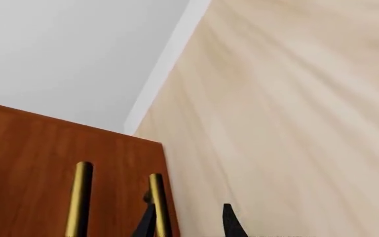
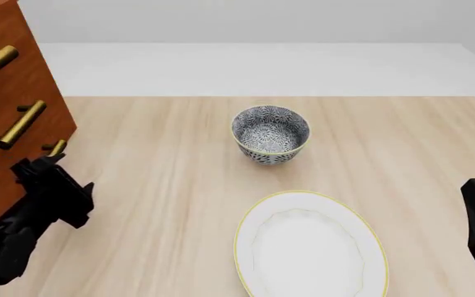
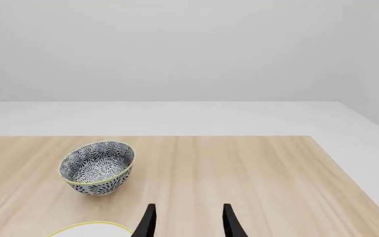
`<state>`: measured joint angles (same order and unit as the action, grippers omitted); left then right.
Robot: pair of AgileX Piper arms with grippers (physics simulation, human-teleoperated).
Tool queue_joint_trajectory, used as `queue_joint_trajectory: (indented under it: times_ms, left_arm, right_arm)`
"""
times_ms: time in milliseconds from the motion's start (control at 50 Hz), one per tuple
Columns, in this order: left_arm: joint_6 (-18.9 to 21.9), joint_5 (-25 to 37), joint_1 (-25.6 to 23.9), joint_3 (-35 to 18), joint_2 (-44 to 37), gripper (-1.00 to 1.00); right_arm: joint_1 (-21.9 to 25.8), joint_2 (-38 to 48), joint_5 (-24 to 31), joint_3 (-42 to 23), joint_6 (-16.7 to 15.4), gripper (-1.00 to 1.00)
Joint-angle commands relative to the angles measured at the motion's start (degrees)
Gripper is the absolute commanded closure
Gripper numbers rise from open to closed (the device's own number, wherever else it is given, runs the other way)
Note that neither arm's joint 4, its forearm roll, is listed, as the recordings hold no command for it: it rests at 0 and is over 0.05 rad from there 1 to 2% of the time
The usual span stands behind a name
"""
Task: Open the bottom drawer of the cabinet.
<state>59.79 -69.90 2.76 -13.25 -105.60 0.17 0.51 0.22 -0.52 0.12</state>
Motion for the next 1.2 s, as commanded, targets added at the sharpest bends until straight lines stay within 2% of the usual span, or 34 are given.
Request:
queue_joint_trajectory:
  times_ms: [20,560,1200]
  left_arm:
    - [0.48,0.00,1.80,-0.84,-1.57,-1.00]
    - [1.32,0.00,5.13,-3.12,-2.97,-1.00]
    - [2.66,0.00,8.37,-7.99,-11.11,-1.00]
  right_arm:
    - [0.01,-0.09,0.18,-0.08,0.01,-1.00]
    - [0.03,0.02,0.05,-0.06,0.02,-1.00]
    - [0.03,0.10,-0.20,0.10,0.00,-1.00]
